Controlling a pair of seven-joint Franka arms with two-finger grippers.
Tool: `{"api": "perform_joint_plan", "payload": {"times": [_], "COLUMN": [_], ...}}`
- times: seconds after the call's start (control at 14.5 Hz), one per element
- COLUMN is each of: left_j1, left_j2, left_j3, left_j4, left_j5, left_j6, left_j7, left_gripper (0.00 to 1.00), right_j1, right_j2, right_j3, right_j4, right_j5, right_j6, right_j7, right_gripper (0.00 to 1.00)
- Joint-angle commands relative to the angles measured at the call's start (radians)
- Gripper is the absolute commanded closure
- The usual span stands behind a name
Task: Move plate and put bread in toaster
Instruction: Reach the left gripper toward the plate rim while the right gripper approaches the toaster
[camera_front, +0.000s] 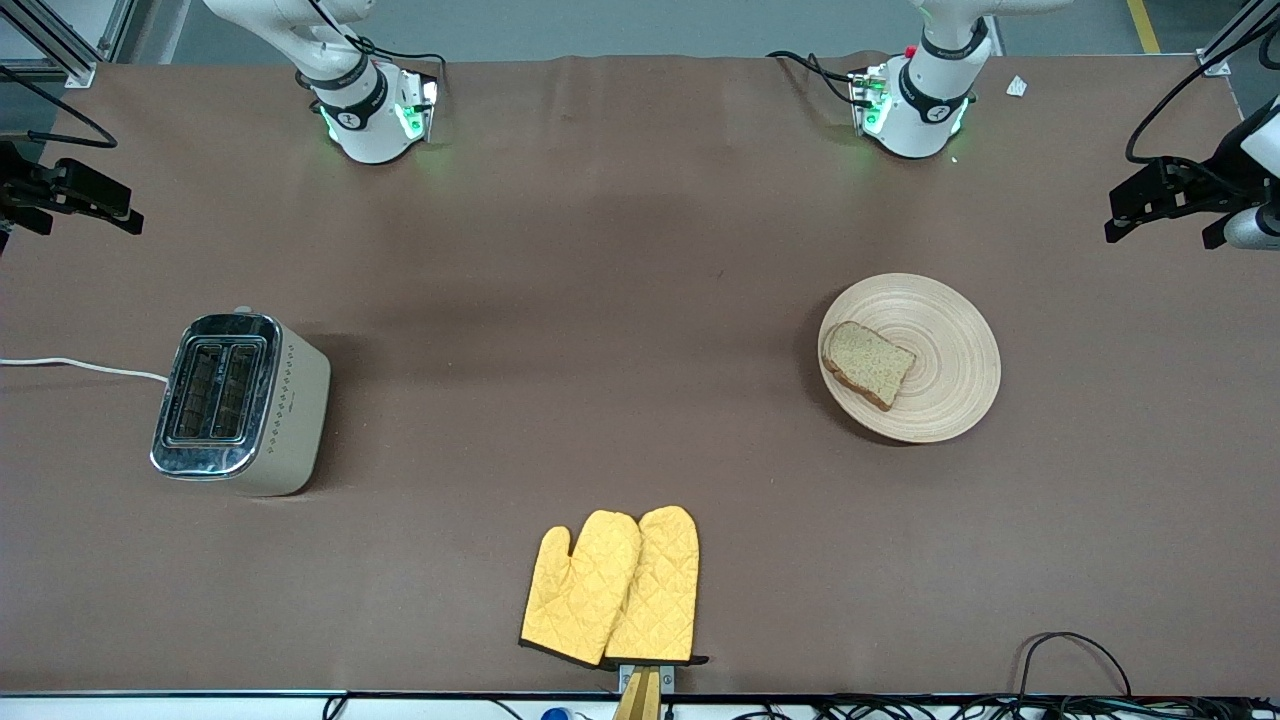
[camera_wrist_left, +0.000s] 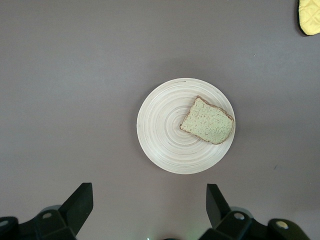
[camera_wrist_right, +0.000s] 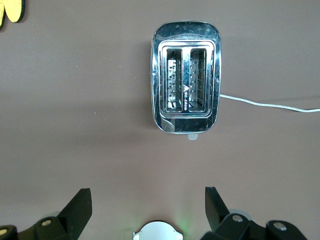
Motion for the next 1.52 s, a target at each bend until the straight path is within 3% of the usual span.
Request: {"api": "perform_joint_plan", "payload": {"times": [0.0, 0.41, 0.69, 0.97, 1.45], "left_j1": [-0.001, 0.016, 0.126, 0.250, 0.281], "left_j2": [0.017, 0.070, 0.119, 0.273, 0.536], "left_j3": [-0.001, 0.007, 0.077, 0.077, 0.077], "left_j4": [0.030, 0.094, 0.108, 0.102, 0.094], "left_j5": [0.015, -0.026, -0.262, -0.449, -0.644], "left_j6": [-0.006, -0.007, -0.006, 0.037, 0.163], "left_j7": [0.018, 0.024, 0.063, 0.175, 0.348], "left_gripper": [0.00, 0.00, 0.00, 0.00, 0.00], "right_j1": [-0.004, -0.003, -0.003, -0.003, -0.003], "right_j2": [-0.008, -0.008, -0.008, -0.008, -0.007], "right_j3": [0.003, 0.004, 0.004, 0.004, 0.004], "right_j4": [-0.010, -0.010, -0.010, -0.010, -0.011], "right_j5": [0.012, 0.012, 0.012, 0.012, 0.014], "right_j6": [0.004, 0.004, 0.002, 0.004, -0.002], "right_j7": [0.006, 0.006, 0.006, 0.006, 0.007], "right_gripper": [0.00, 0.00, 0.00, 0.00, 0.00]}}
